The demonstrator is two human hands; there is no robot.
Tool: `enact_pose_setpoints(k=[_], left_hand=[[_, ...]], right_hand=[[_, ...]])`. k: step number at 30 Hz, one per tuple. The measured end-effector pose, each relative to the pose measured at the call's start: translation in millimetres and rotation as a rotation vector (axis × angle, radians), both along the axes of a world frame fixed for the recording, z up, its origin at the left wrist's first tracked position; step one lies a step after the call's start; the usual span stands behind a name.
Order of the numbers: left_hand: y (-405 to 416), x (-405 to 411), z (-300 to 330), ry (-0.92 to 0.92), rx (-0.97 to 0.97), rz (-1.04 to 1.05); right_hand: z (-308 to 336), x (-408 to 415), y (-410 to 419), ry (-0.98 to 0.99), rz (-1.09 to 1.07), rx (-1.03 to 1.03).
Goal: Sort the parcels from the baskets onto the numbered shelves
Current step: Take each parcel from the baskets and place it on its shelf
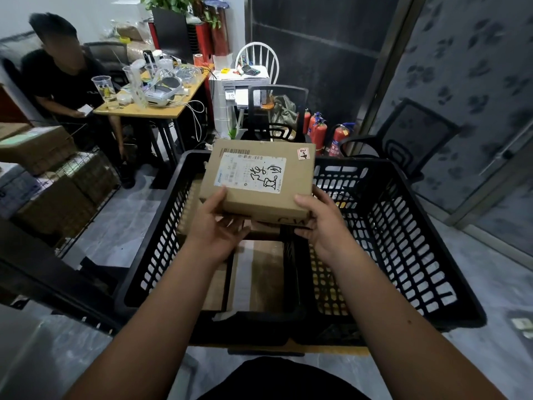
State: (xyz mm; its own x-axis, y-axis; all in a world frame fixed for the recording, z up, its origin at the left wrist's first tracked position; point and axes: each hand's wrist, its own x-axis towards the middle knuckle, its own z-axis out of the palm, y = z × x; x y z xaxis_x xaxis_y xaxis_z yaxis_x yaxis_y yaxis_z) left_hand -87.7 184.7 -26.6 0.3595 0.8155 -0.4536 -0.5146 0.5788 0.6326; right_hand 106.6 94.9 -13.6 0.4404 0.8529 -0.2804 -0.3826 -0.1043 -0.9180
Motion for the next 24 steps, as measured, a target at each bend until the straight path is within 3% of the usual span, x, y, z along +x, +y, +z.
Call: enact_pose_setpoints(k=[6,14,18,24], left_hand=[[2.6,-8.0,-4.7,0.022,0.049,-0.072],[-35.9,19.9,-2.0,-0.091,0.107,-0.158],[-50.8,33.2,-3.7,0.111,0.173,-0.277],[-46.0,20.1,-5.8,0.164,0.195,-0.372]], right_hand=[[1.2,9.8,0.7,0.020,-0.063,0.035],[-3.4,-9.1,13.1,0.307,-0.216,0.239],[-11.3,-31.7,11.5,0.242,-0.075,0.216],[-15.1,-23.7,4.4,0.123,-0.028,0.145]])
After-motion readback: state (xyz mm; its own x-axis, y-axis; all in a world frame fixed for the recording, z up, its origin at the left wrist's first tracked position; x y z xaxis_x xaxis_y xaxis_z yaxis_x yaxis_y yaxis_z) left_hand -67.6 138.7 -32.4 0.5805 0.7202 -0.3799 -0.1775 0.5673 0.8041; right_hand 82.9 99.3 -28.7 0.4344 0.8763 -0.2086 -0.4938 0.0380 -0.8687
